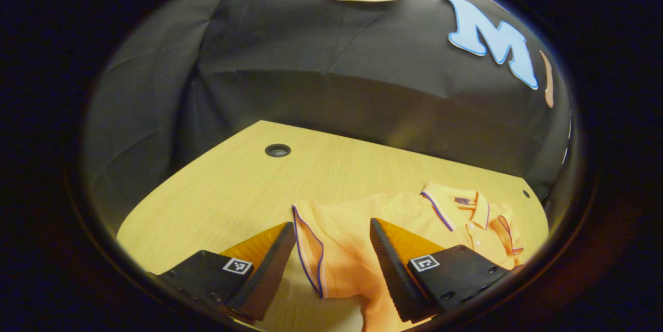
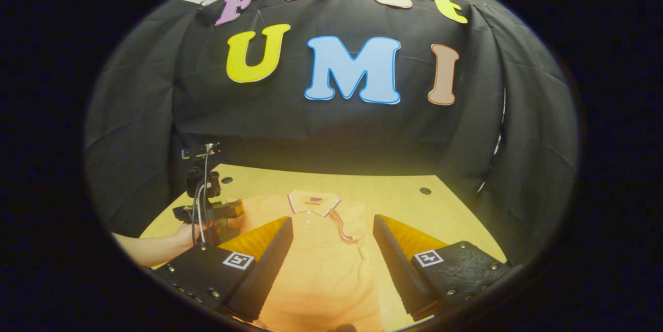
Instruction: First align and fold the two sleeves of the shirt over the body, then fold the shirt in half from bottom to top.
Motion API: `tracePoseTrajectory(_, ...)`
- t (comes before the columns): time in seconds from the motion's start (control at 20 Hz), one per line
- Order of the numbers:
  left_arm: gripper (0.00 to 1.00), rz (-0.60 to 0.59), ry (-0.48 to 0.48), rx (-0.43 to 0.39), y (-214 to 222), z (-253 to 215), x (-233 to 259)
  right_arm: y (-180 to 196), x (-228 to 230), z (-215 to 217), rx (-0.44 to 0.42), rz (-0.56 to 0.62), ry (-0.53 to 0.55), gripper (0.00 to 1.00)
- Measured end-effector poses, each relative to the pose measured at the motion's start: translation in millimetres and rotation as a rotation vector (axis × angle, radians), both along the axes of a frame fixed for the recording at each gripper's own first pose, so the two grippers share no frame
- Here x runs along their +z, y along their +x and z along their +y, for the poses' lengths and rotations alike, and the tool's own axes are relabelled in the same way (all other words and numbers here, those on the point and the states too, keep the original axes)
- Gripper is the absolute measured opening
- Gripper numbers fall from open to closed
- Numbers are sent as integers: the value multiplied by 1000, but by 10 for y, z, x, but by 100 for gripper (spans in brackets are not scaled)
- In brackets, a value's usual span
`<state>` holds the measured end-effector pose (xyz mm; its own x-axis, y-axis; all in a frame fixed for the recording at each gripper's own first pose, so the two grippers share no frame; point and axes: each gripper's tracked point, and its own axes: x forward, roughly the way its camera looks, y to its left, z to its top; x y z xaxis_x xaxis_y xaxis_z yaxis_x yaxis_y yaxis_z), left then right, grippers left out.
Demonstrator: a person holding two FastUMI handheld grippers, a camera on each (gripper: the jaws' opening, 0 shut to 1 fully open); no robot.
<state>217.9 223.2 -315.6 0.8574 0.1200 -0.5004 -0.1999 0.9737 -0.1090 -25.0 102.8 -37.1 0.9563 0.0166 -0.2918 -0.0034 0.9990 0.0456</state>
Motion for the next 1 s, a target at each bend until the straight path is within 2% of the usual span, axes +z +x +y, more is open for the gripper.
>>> tracePoseTrajectory(0.3,94,81,40,30,155,129,-331,-4,-84,-141,-19,26,20,97)
tracePoseTrajectory(0.55,94,119,96,16,168,94,-381,-9,-112,-208,-27,38,46,97)
tracePoseTrajectory(0.65,84,139,130,29,156,83,-411,-7,-126,-221,-22,39,51,97)
tracePoseTrajectory(0.7,71,139,130,22,148,60,-417,-11,-138,-223,-20,40,52,97)
tracePoseTrajectory(0.75,66,135,129,21,162,41,-411,-12,-133,-224,-16,42,55,97)
tracePoseTrajectory(0.85,41,128,123,26,170,49,-417,-18,-140,-258,-17,42,58,97)
tracePoseTrajectory(0.9,24,124,121,21,173,37,-408,-24,-153,-284,-19,44,61,97)
tracePoseTrajectory(0.95,24,120,119,19,193,31,-382,-38,-156,-307,-20,45,64,97)
tracePoseTrajectory(1.0,11,123,122,14,174,32,-396,-44,-166,-334,-23,47,64,97)
